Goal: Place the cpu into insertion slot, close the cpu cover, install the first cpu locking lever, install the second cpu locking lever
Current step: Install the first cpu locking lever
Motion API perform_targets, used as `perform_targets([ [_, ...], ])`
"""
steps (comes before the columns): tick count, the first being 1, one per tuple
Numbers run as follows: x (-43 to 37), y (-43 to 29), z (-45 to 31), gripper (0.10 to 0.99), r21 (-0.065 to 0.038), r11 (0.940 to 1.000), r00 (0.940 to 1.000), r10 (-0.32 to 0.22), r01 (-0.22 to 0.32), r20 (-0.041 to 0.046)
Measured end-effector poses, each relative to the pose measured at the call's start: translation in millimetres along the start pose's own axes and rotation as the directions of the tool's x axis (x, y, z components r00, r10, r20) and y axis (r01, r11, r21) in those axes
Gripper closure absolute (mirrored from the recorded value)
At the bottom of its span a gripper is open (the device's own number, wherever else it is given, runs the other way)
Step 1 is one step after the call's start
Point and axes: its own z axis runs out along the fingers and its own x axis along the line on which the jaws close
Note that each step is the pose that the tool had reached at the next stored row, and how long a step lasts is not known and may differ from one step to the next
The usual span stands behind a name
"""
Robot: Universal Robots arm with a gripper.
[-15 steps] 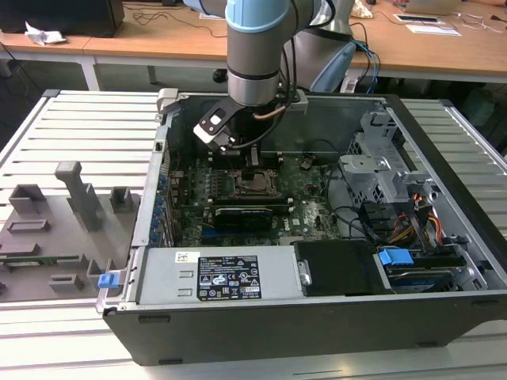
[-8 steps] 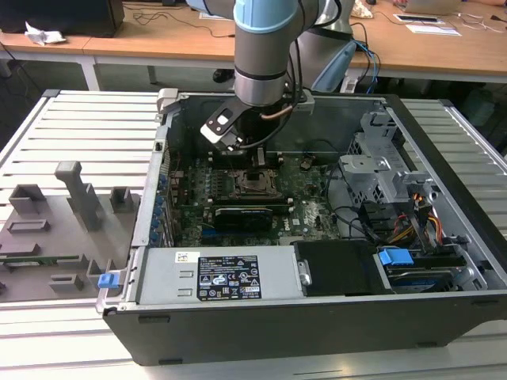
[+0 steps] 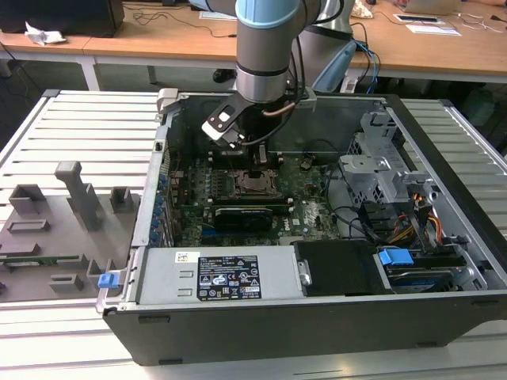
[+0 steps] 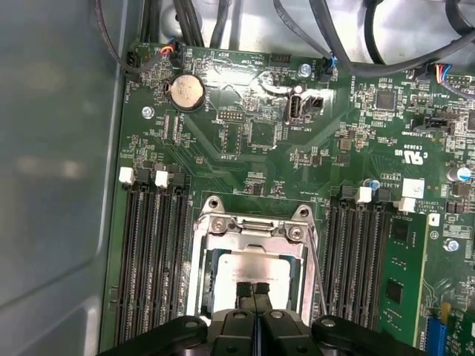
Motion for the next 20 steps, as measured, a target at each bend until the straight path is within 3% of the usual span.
perform_targets([
  [8, 0.2, 0.2, -7.7, 0.980, 0.000, 1.0000, 1.0000, 0.000, 0.000, 0.0054],
  [14, 1.7, 0.5, -15.6, 0.980, 0.001, 1.0000, 0.9999, 0.000, 0.000, 0.0168],
  [18, 2.8, 1.0, -35.9, 0.980, 0.003, 1.0000, 0.9994, -0.001, 0.001, 0.0350],
  [20, 2.9, 1.2, -42.5, 0.980, 0.003, 1.0000, 0.9992, -0.001, 0.001, 0.0394],
])
